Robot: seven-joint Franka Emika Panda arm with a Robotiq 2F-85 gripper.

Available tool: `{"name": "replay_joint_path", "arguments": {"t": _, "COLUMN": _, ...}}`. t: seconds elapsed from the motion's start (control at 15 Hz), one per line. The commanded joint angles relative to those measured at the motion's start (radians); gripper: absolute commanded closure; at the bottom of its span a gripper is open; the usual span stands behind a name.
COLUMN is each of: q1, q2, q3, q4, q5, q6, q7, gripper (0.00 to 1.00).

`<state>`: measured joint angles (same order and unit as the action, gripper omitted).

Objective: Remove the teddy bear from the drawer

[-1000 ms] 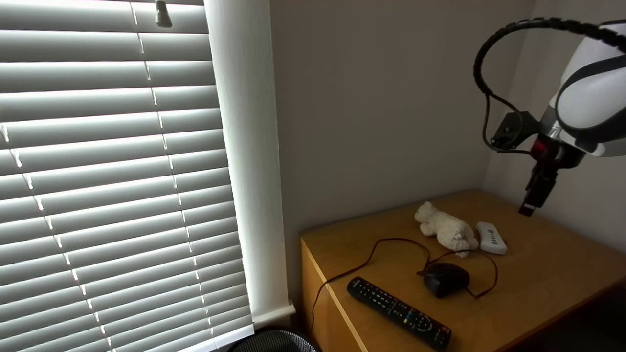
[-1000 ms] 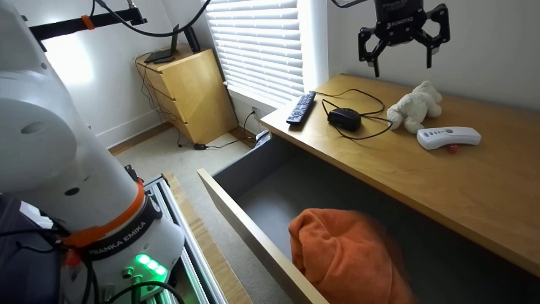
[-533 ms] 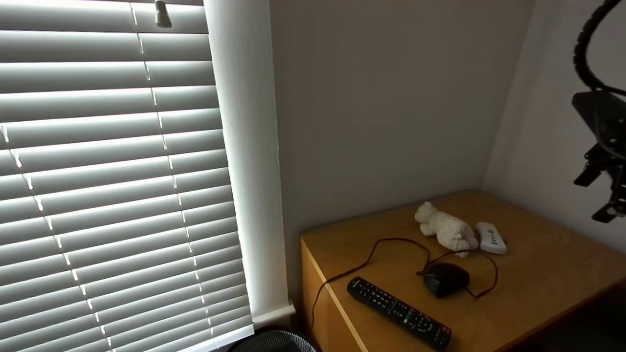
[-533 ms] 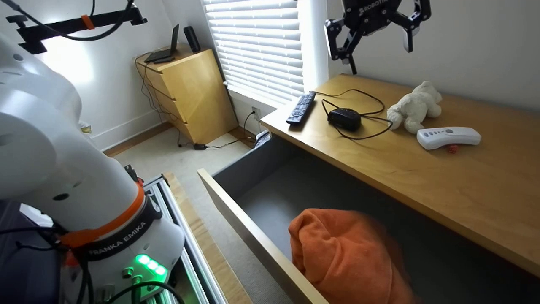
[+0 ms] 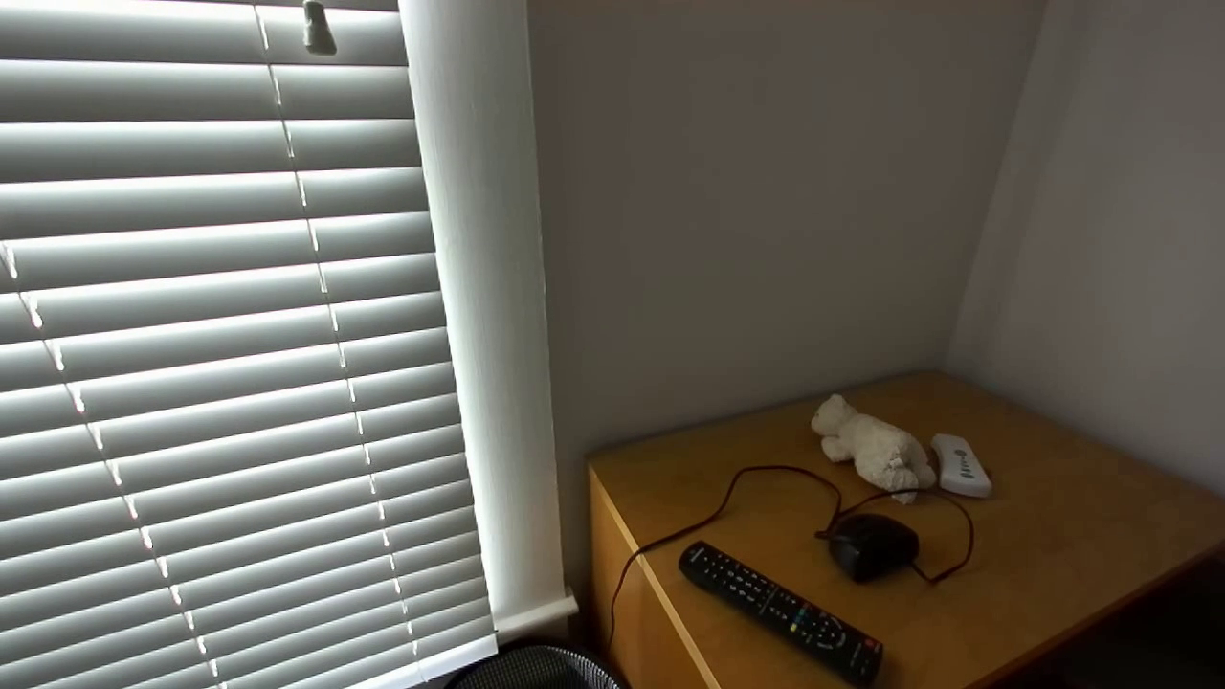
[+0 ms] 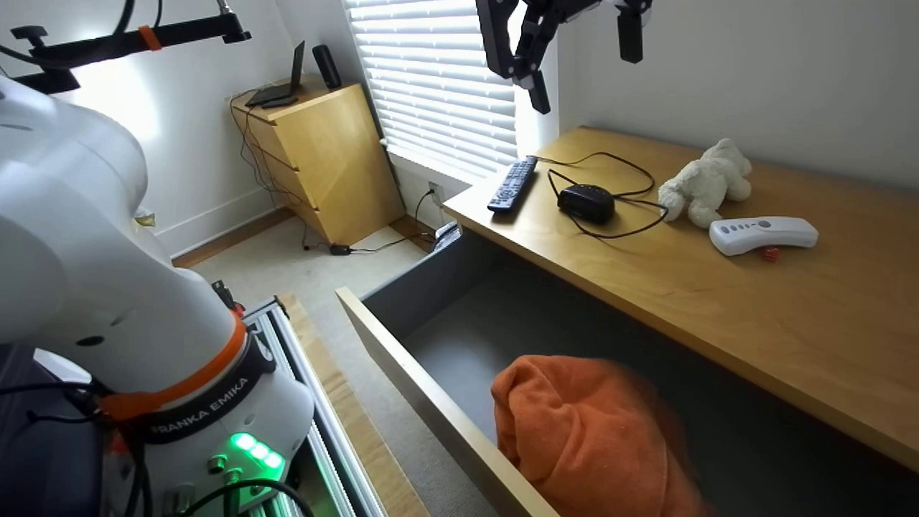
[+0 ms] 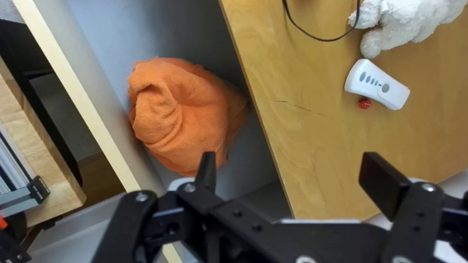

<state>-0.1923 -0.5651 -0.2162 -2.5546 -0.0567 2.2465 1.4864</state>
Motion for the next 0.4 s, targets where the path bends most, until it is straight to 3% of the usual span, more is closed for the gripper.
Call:
{"name": "replay_joint_path", "arguments": {"t": 0.0, "q1": -0.056, "q2": 0.000, "q3": 0.050, "q4": -0.001, "q5": 0.037, "q6": -0.002, "q7": -0.038, "gripper": 0.00}}
{"name": "replay_joint_path", "arguments": {"t": 0.33, "q1": -0.056, "q2": -0.002, "q3": 0.055, "q4": -0.011, "q5": 0.036, "q6": -0.002, "q7": -0.046, "gripper": 0.00}}
